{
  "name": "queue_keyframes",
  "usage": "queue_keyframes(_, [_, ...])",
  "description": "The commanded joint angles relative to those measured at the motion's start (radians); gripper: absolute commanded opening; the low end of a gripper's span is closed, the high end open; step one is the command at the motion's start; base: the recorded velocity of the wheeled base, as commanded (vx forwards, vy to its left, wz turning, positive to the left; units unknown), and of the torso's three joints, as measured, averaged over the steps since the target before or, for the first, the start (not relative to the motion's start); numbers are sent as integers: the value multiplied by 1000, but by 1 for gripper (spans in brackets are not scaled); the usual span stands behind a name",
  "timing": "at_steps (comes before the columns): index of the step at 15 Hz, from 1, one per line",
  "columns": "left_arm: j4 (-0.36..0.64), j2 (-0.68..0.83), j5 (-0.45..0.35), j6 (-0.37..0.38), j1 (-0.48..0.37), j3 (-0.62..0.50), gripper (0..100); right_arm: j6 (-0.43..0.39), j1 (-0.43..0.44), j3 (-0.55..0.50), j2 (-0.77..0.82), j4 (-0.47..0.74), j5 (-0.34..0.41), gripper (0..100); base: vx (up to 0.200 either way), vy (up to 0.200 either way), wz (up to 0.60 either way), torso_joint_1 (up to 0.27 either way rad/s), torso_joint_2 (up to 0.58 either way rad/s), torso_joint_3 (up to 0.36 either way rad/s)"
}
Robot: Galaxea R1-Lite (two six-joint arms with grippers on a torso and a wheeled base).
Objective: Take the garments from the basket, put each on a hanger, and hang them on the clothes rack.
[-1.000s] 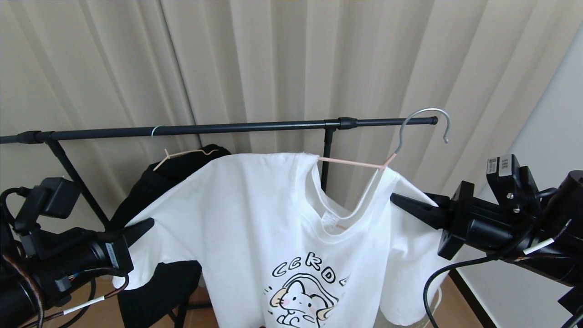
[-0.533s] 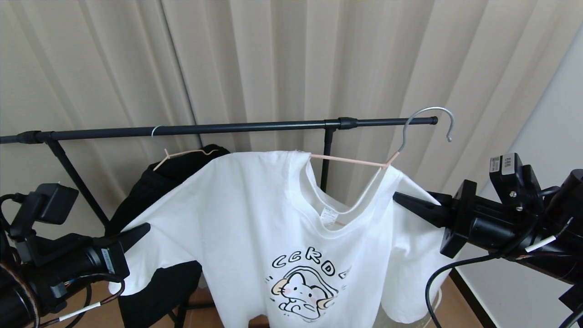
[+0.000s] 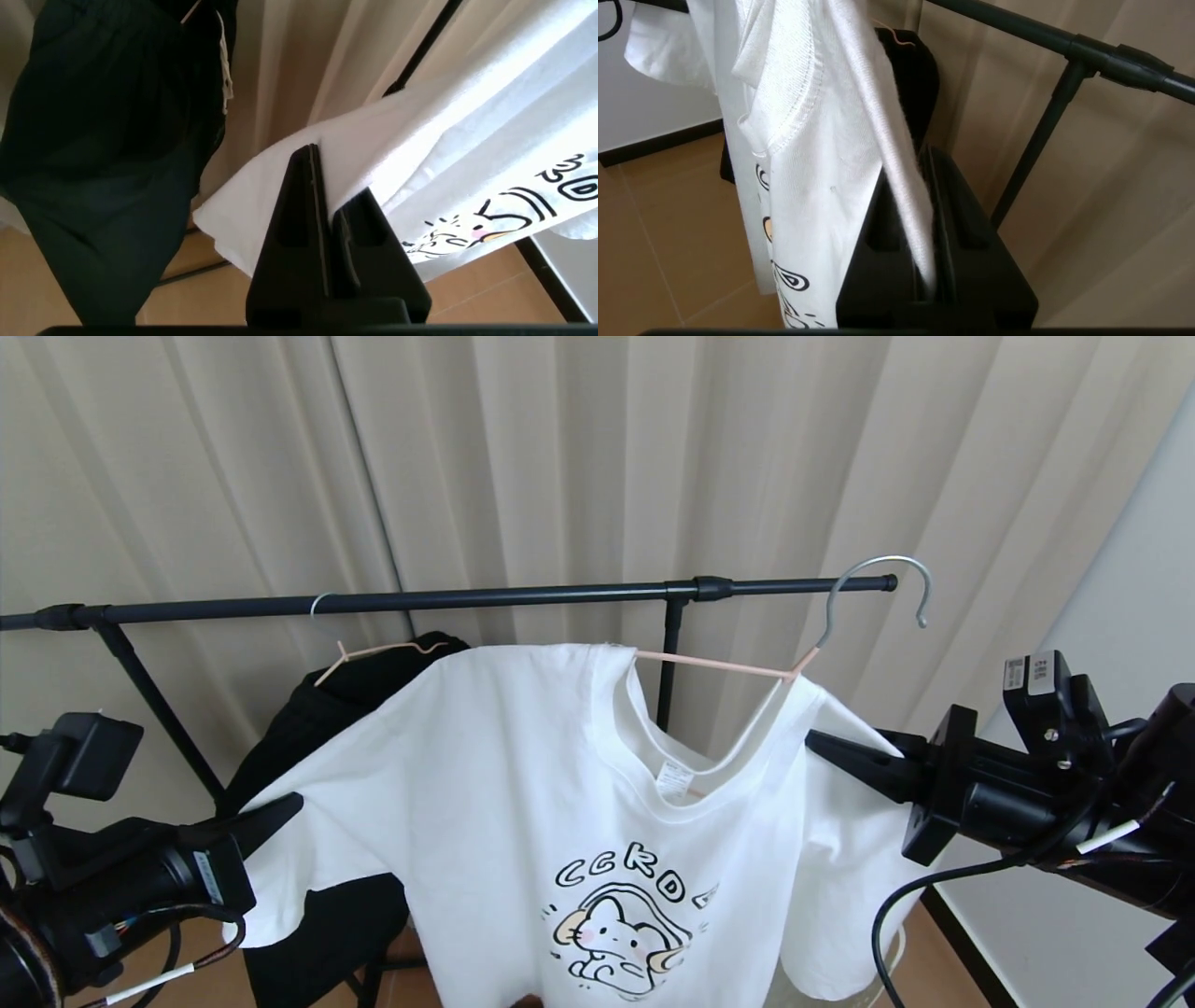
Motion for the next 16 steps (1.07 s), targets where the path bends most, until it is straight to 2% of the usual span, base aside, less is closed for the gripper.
queue_keyframes(1, [-1,-12,-1,1,-3,0,100,-1,0,2,1,0,0,0,0,0,0,0,0,0])
queue_keyframes(5, [-6,-42,-4,-2,-6,-23,100,-1,0,5,4,0,0,0,0,0,0,0,0,0])
queue_keyframes(7, [11,-91,-19,-1,-53,-70,100,-1,3,5,12,1,0,0,0,0,0,0,0,0])
queue_keyframes(8, [51,-96,-13,2,-70,-118,100,-1,6,8,15,1,0,0,0,0,0,0,0,0])
queue_keyframes(9, [135,-110,-2,2,-99,-191,100,1,9,10,24,1,7,0,0,0,0,0,0,0])
queue_keyframes(11, [425,-164,2,5,-170,-394,100,1,11,22,45,1,48,0,0,0,0,0,0,0])
queue_keyframes(13, [642,-167,1,32,-241,-537,100,1,11,25,67,1,71,0,0,0,0,0,0,0])
queue_keyframes(14, [709,-162,-1,51,-271,-584,100,-1,14,31,75,1,82,0,0,0,0,0,0,0])
queue_keyframes(16, [763,-104,-1,119,-330,-649,100,-3,59,43,95,0,92,0,0,0,0,0,0,0])
